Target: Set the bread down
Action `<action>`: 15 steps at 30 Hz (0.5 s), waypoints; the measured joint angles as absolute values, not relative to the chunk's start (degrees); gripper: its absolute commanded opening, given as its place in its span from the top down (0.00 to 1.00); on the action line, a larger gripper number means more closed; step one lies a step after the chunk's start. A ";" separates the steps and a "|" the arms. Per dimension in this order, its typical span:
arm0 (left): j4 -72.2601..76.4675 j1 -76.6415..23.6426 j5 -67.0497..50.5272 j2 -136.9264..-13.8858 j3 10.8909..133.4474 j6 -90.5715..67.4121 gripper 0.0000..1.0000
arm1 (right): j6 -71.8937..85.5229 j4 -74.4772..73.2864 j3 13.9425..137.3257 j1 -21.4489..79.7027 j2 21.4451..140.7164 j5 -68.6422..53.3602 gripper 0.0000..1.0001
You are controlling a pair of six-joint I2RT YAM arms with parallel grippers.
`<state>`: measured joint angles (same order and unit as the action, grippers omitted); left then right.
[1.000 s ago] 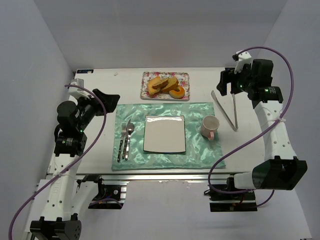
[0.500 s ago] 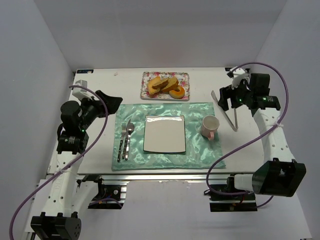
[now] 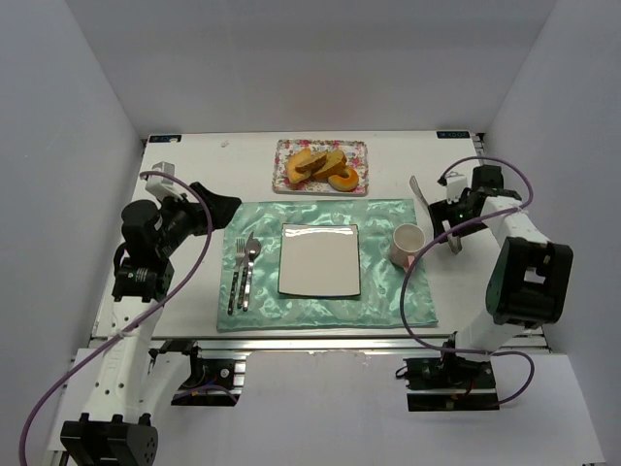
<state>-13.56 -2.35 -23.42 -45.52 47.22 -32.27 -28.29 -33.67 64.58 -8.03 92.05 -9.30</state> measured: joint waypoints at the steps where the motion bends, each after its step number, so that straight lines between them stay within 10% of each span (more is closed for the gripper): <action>1: -13.56 -2.35 -23.44 -45.63 47.22 -32.12 0.02 | -28.64 -33.15 64.58 -8.03 93.51 -8.93 0.11; 15: -14.00 -2.35 -23.42 -48.23 47.42 -32.05 0.02 | -29.10 -28.60 68.55 -8.29 103.37 -3.97 0.11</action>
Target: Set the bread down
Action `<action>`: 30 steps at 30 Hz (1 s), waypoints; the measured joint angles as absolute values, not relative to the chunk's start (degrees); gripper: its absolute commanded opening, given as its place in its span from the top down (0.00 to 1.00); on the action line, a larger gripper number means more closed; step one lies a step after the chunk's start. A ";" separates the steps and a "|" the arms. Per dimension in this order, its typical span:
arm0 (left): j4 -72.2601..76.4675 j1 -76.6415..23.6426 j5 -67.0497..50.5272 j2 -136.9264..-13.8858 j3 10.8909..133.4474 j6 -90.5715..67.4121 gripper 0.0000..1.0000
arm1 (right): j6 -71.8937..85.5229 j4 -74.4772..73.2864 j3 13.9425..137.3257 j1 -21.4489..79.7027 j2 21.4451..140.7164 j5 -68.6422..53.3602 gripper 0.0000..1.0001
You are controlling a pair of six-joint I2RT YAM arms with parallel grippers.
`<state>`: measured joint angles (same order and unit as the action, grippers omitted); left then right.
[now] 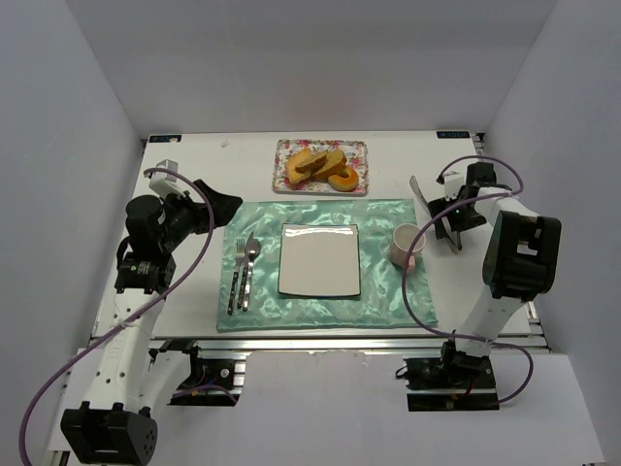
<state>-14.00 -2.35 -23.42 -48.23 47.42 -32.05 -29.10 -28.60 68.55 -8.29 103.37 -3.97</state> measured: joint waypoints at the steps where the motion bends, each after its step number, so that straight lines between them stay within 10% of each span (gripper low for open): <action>1: -13.72 -2.35 -23.44 -48.31 47.42 -32.29 0.02 | -28.99 -28.42 69.52 -8.29 104.64 -4.12 0.11; 11: -13.76 -2.35 -23.38 -50.96 48.73 -32.64 0.02 | -26.81 -27.49 76.47 -8.51 112.38 -7.75 0.28; 18: -13.28 -2.35 -23.38 -50.65 48.71 -33.91 0.02 | -26.76 -26.09 77.14 -8.88 113.21 -9.43 0.95; 30: -11.14 -2.37 -23.64 -50.43 48.56 -34.76 0.02 | -24.43 -31.40 80.90 -12.36 105.27 -19.25 0.66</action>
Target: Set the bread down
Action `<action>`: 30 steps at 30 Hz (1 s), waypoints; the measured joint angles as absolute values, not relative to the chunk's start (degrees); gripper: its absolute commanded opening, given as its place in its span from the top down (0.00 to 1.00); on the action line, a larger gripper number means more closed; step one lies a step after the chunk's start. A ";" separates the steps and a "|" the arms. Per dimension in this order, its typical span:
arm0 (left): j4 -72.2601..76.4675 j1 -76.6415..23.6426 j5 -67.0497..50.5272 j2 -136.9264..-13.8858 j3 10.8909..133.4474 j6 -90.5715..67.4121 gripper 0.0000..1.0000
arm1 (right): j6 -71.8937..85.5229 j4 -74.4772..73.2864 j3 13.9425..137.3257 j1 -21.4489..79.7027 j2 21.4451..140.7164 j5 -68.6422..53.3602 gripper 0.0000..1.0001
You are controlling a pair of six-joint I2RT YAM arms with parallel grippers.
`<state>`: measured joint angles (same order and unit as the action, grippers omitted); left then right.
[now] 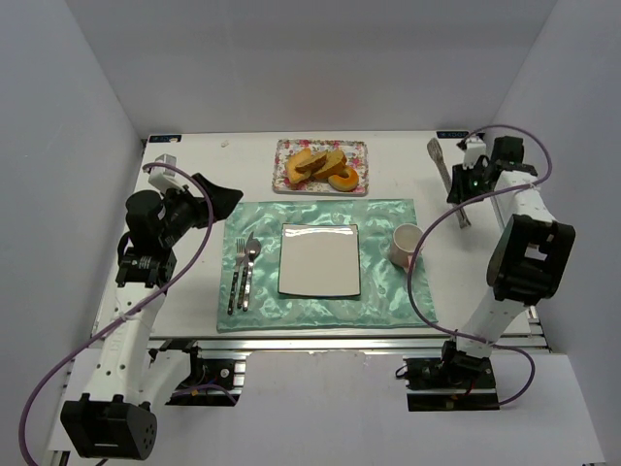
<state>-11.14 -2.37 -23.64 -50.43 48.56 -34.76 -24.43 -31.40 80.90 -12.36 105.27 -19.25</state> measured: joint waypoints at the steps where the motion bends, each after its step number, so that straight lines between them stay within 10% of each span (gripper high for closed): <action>1: -10.70 -2.35 -23.77 -50.54 48.42 -34.98 0.02 | -23.88 -31.94 82.35 -12.23 104.27 -20.53 0.63; 10: -8.97 -2.35 -24.91 -52.14 48.38 -35.38 0.02 | -17.04 -33.61 89.27 -7.09 101.19 -29.08 0.46; 30: -10.48 -2.35 -24.93 -49.93 48.38 -36.05 0.02 | 5.80 -29.36 93.95 5.58 110.15 -31.57 0.47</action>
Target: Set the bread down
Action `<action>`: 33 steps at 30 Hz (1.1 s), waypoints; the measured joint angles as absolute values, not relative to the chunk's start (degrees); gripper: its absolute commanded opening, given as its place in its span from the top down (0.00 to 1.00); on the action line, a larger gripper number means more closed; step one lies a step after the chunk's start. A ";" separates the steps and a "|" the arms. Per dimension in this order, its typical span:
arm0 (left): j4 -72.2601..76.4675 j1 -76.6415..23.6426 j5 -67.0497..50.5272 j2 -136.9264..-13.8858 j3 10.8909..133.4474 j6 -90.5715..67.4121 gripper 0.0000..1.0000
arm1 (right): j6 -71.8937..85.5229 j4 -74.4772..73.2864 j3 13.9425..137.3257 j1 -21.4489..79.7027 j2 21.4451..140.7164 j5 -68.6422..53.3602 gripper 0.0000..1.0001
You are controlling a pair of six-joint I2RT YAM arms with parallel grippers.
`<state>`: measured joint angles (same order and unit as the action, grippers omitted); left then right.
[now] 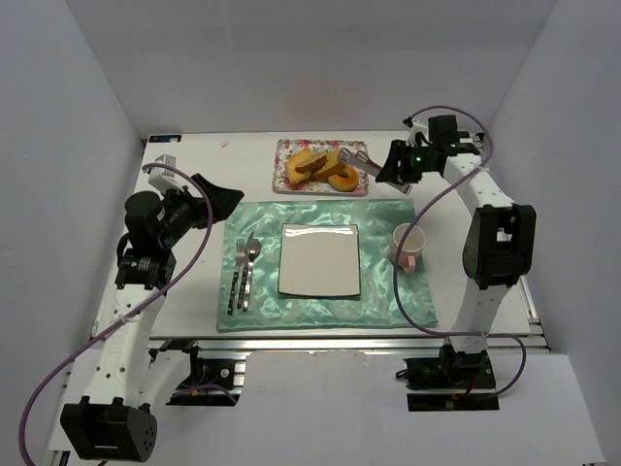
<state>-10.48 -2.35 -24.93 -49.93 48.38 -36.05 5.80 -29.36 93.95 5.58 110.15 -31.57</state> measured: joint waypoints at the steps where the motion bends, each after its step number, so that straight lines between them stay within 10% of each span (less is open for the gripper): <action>1: -10.57 -2.37 -24.93 -49.84 48.38 -36.07 0.02 | 6.66 -29.28 94.39 6.35 111.09 -31.07 0.48; 14: -12.45 -2.35 -24.62 -48.25 48.51 -36.75 0.02 | 13.21 -26.89 96.68 9.89 114.93 -29.52 0.86; 33: -8.95 -2.35 -27.49 -50.06 47.13 -38.22 0.03 | -24.75 -46.35 87.88 13.63 93.56 -44.88 0.90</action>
<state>-8.95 -2.35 -27.49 -50.06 47.13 -38.22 -24.75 -46.35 87.88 13.63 93.56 -44.88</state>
